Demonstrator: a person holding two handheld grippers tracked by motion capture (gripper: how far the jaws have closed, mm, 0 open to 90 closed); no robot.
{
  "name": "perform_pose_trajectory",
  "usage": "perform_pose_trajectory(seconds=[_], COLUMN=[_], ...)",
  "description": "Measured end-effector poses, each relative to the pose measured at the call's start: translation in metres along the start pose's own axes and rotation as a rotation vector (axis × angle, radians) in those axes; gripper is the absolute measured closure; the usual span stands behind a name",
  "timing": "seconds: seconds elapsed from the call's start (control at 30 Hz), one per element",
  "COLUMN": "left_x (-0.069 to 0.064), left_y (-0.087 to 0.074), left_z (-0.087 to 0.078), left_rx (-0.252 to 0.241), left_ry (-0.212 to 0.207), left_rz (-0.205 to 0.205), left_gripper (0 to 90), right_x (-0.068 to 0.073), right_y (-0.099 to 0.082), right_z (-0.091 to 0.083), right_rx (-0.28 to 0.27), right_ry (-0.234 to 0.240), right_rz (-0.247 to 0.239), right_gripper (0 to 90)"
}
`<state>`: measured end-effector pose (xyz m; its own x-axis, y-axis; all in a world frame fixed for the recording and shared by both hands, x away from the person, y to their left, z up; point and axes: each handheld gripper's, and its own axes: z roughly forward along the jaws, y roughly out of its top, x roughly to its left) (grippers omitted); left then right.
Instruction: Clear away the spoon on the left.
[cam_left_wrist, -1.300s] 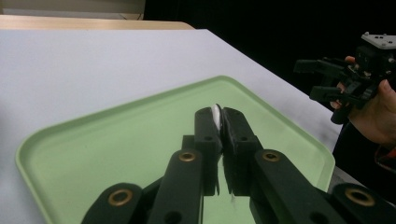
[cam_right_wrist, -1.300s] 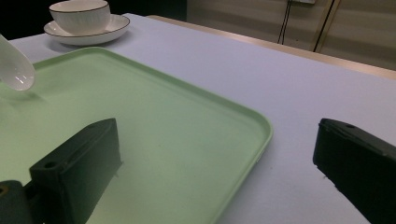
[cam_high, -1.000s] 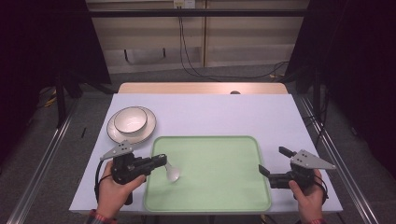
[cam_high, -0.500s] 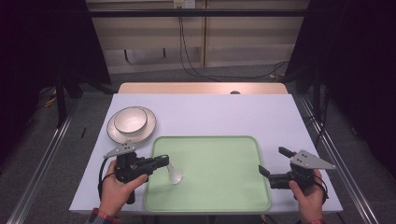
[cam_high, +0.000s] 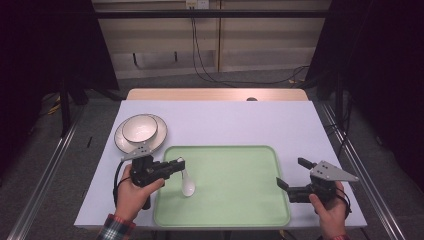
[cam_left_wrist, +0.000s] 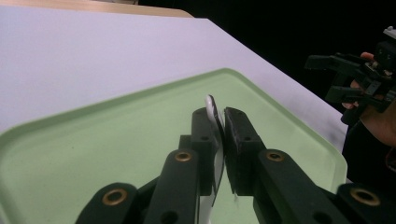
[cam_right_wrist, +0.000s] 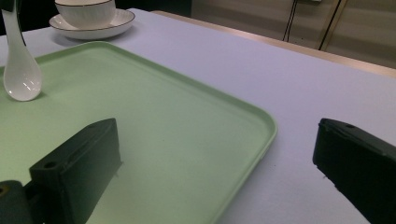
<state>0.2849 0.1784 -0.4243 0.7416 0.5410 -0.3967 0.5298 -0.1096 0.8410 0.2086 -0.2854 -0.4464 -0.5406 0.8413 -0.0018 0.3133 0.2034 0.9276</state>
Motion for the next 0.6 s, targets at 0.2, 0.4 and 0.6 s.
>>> perform_pose_trajectory(seconds=[0.2, 0.4, 0.6], left_x=[0.004, 0.008, 0.014], left_y=[-0.003, -0.006, -0.007], left_z=[0.004, 0.004, 0.006], left_rx=[0.003, -0.001, 0.002], left_ry=[0.013, 0.022, 0.029], left_rz=[-0.002, -0.010, -0.024], left_gripper=[82.9, 82.6, 81.6], right_x=[0.000, 0.001, 0.001], right_y=[0.000, 0.000, 0.000], right_z=[0.000, 0.000, 0.000], right_rx=[0.000, 0.004, 0.006], right_ry=[0.009, 0.010, 0.012], right_rz=[-0.005, -0.006, -0.009], right_gripper=[0.5, 0.5, 0.5])
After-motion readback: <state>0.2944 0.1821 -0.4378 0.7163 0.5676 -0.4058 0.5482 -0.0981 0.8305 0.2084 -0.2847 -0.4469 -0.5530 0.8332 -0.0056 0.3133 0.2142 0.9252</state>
